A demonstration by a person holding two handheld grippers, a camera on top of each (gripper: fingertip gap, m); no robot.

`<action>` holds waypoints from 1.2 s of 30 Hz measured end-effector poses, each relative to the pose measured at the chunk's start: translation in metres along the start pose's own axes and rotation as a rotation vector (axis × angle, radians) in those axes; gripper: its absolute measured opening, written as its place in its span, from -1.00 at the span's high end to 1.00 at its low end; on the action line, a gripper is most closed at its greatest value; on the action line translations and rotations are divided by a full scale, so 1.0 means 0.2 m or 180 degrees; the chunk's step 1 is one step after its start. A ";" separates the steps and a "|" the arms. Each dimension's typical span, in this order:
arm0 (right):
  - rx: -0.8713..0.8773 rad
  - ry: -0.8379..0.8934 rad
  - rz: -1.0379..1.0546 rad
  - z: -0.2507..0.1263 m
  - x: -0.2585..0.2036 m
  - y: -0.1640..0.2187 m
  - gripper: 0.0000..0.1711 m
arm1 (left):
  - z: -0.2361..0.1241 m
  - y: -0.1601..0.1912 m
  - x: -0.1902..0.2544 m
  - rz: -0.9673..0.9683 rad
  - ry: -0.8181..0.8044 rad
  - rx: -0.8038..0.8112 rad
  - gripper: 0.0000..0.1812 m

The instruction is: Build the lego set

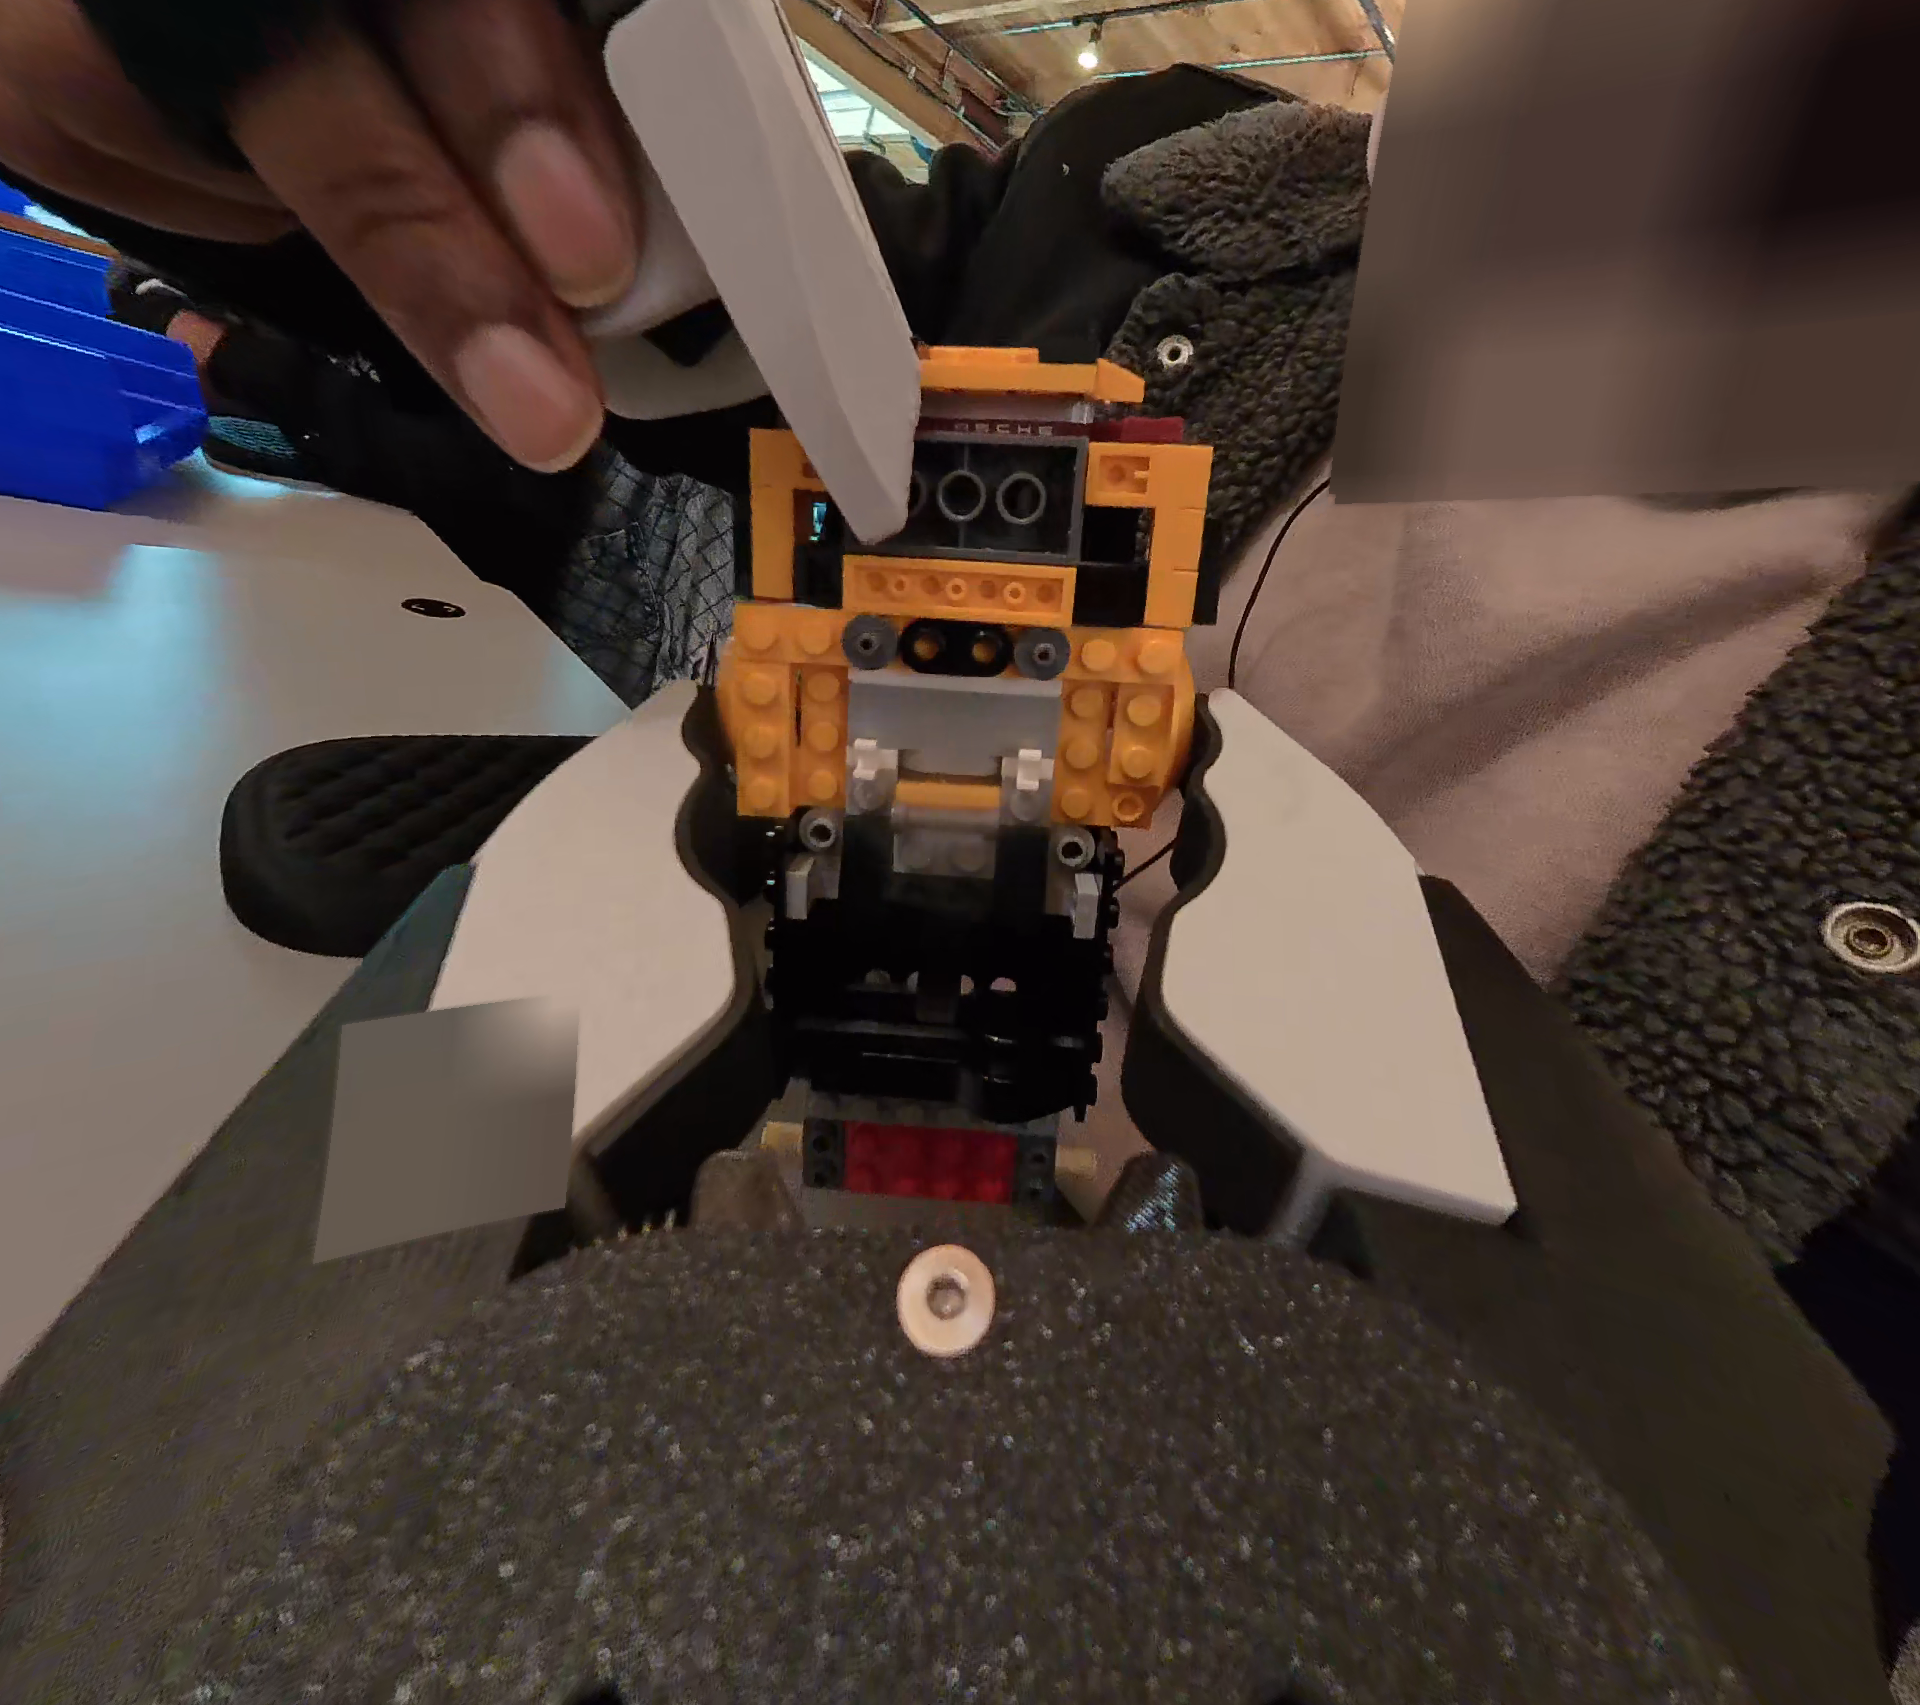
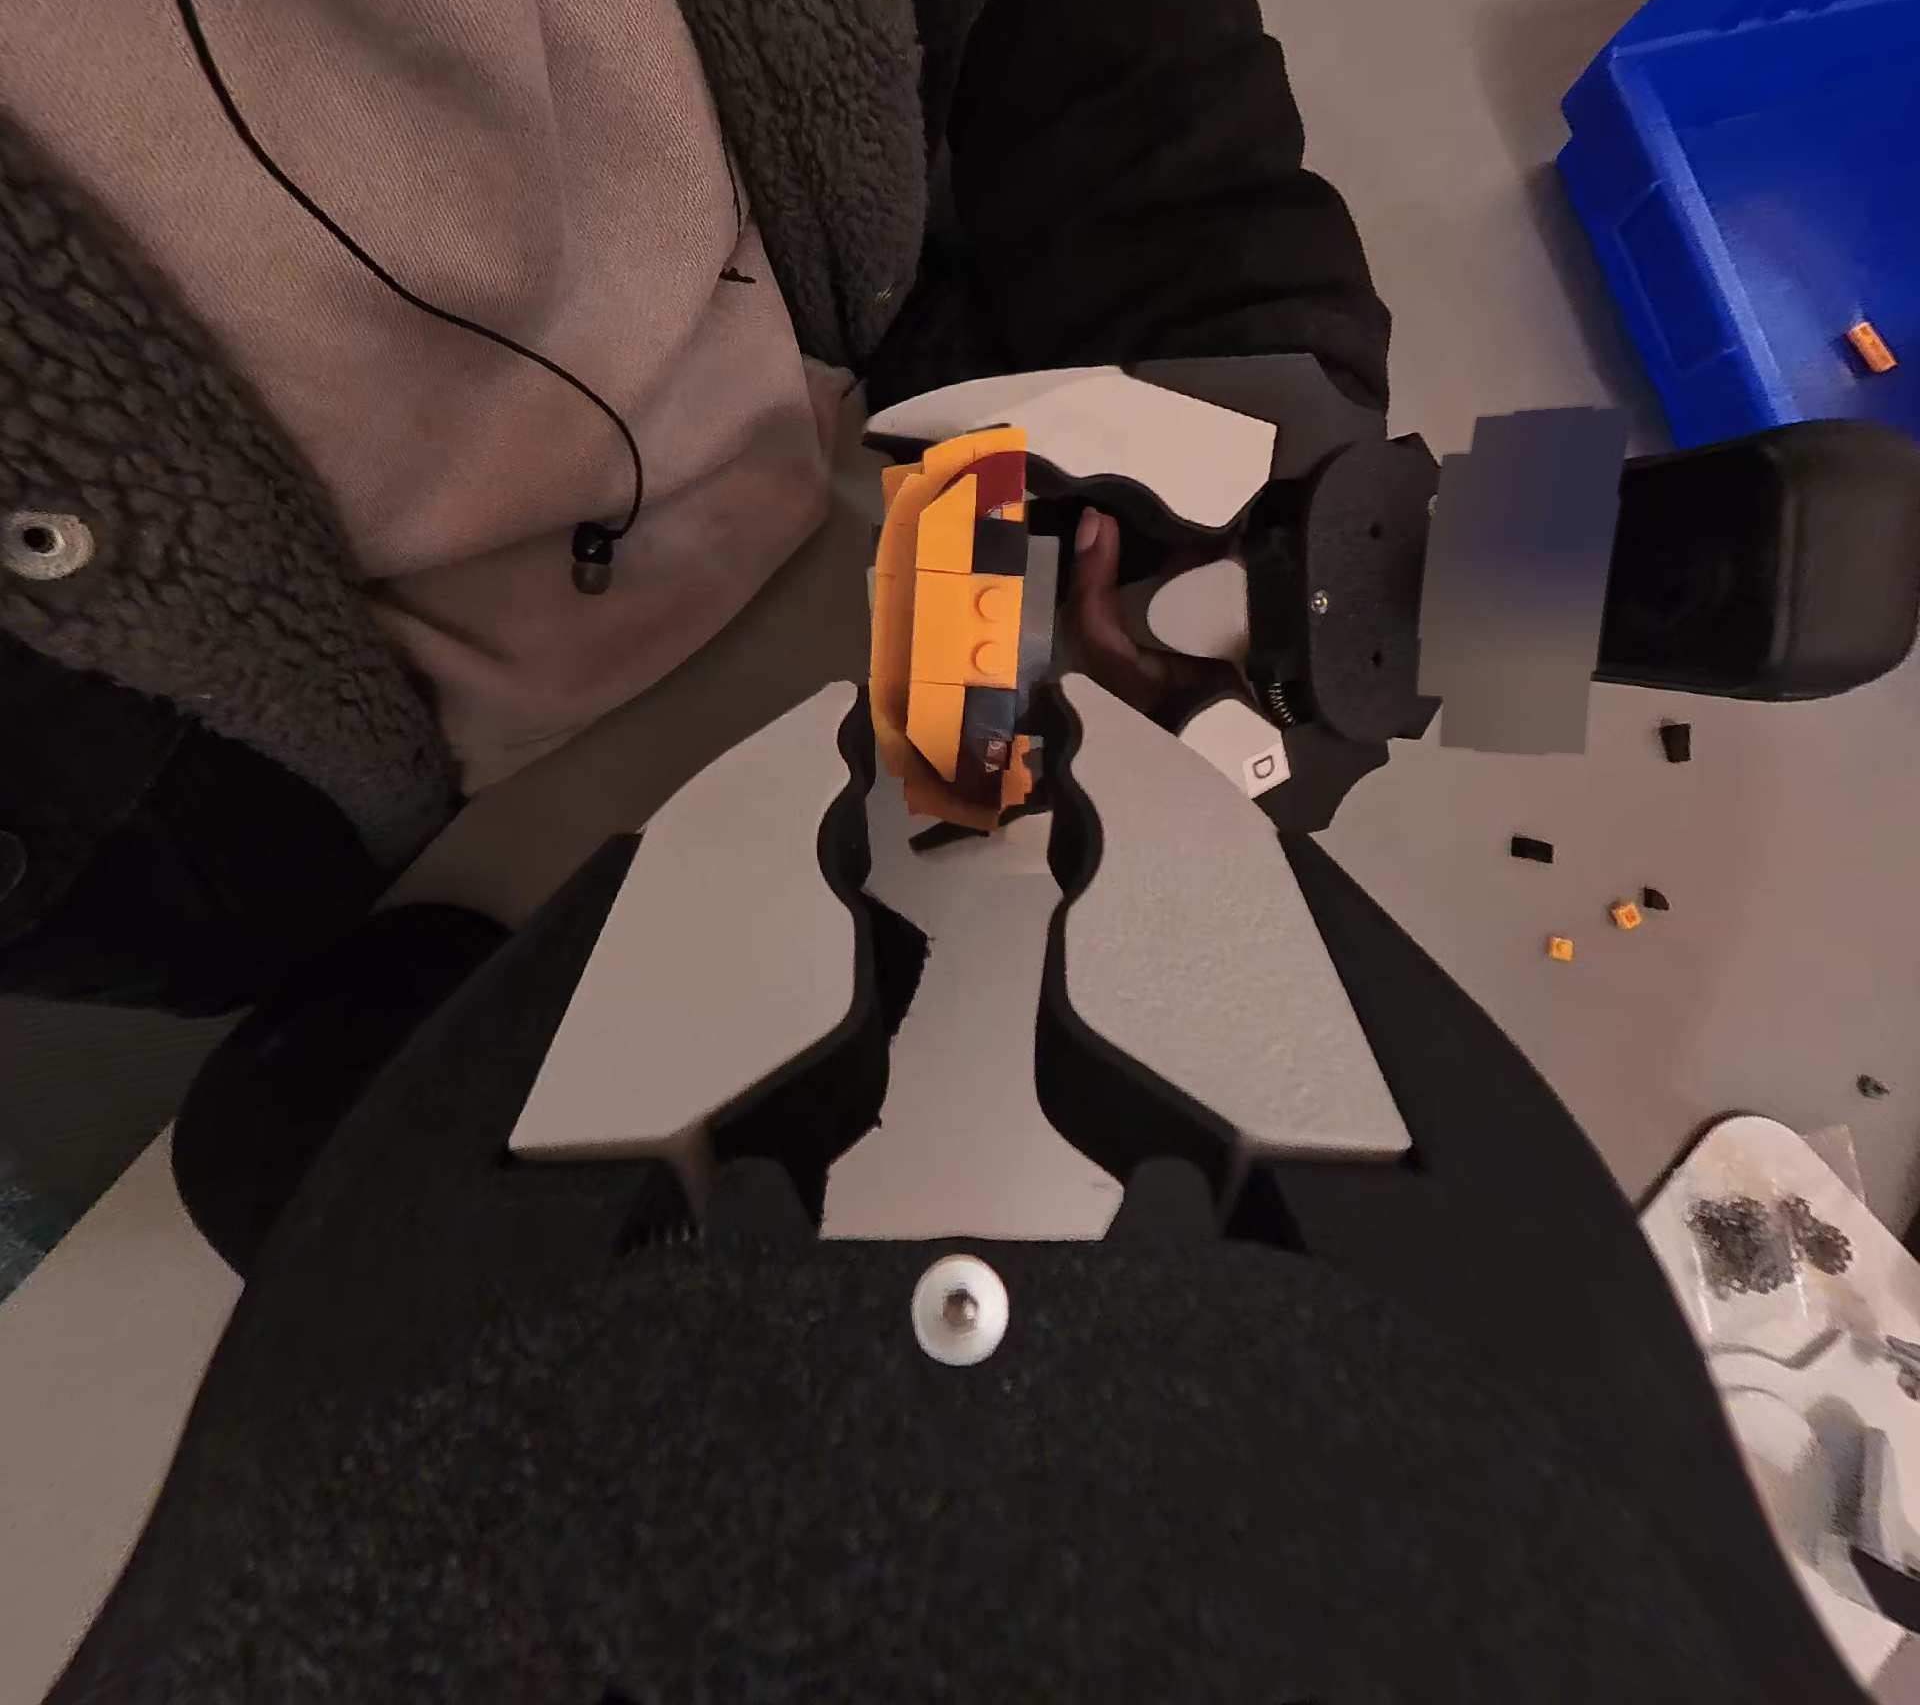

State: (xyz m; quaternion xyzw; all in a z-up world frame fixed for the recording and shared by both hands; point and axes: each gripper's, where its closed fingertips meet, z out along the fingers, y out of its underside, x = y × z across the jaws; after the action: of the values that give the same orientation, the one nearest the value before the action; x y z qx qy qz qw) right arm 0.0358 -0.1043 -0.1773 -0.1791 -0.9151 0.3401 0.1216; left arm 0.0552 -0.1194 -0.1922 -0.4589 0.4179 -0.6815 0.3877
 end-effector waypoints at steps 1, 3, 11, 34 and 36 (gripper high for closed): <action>-0.0032 0.0006 -0.0017 0.00 0.00 0.00 0.65 | 0.00 0.00 0.00 0.0005 -0.0006 -0.0005 0.08; -0.0097 0.0020 -0.0043 0.00 0.00 0.00 0.64 | 0.00 0.00 0.00 0.0011 -0.0010 0.0002 0.08; -0.0325 0.0002 -0.0074 -0.02 -0.06 0.03 0.64 | -0.01 -0.01 0.01 0.0052 -0.0035 0.0028 0.08; -0.0538 -0.0604 0.0572 -0.02 -0.14 0.09 0.65 | 0.03 0.06 -0.03 -0.0117 -0.0155 -0.0180 0.08; -0.0520 -0.0538 0.0609 -0.02 -0.13 0.10 0.64 | 0.03 0.05 -0.04 -0.0134 -0.0196 -0.0120 0.08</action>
State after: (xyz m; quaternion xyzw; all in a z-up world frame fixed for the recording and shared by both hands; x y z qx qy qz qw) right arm 0.0657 -0.0980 -0.1894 -0.2455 -0.9255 0.2884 -0.0038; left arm 0.0642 -0.1159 -0.2026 -0.4957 0.4088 -0.6670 0.3773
